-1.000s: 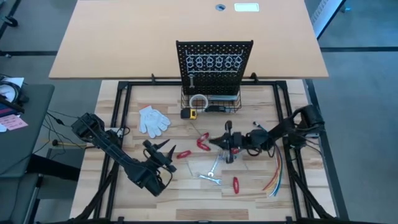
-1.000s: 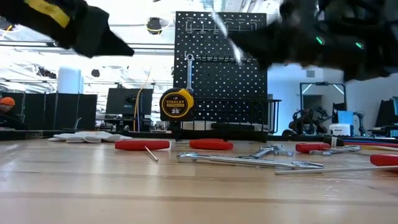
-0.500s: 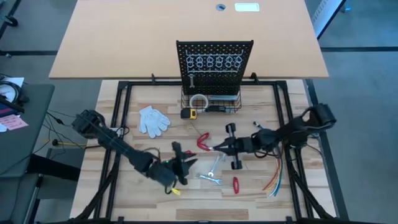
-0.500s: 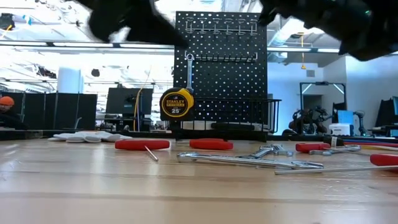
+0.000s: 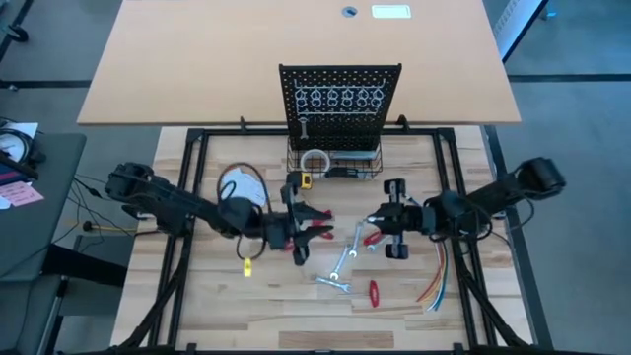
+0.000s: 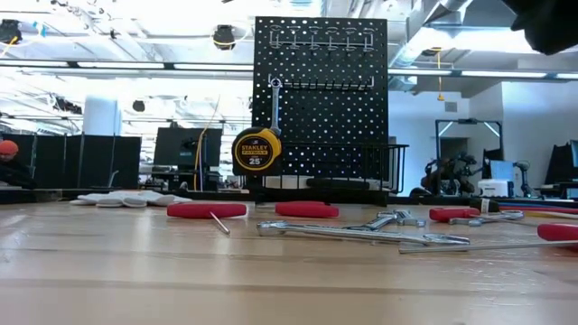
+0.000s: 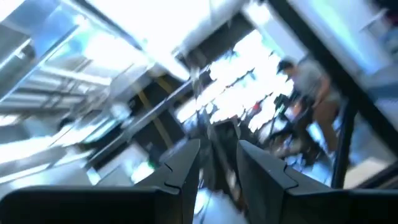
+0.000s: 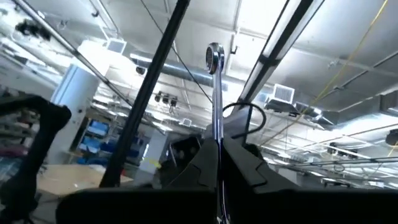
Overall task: Hang tools onto peg board
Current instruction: Hang the silver wrench on the peg board
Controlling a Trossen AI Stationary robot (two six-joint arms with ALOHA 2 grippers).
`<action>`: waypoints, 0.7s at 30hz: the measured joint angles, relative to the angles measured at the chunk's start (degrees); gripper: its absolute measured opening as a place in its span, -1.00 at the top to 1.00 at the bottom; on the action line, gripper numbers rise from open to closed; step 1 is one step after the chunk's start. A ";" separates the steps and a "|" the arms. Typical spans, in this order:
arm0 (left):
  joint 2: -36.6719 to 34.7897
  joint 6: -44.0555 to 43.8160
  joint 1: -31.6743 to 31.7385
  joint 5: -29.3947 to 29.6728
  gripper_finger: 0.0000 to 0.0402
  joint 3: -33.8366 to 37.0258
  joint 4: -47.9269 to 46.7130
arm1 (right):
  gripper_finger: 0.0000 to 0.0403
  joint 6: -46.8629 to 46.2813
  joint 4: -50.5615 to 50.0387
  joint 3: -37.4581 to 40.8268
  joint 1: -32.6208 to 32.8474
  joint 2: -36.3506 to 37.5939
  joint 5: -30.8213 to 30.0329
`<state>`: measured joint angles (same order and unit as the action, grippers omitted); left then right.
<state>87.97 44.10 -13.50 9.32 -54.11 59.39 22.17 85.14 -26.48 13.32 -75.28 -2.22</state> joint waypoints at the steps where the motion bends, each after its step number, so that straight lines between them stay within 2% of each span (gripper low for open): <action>1: -0.07 -1.10 0.96 -2.29 0.47 0.00 0.62 | 0.93 0.59 -1.27 0.00 -0.40 0.48 -0.04; 3: -0.07 -3.03 2.68 -4.48 0.43 0.00 0.83 | 0.93 2.05 -3.00 0.00 -1.31 0.95 0.08; 13: 1.11 -9.91 7.68 -6.14 0.14 -0.04 0.39 | 0.93 3.22 -6.82 -3.15 -5.51 -2.24 2.52; 16: 1.18 -10.89 7.90 -9.46 0.12 -0.04 -0.19 | 0.93 3.24 -7.29 -4.53 -5.91 -4.43 2.58; 21: 1.20 -11.12 7.90 -9.99 0.12 -0.04 -0.83 | 0.93 3.26 -7.13 -6.59 -5.94 -7.71 2.56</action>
<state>89.17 32.98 -5.61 -0.66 -54.15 58.56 25.42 78.01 -33.07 7.38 -82.99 0.34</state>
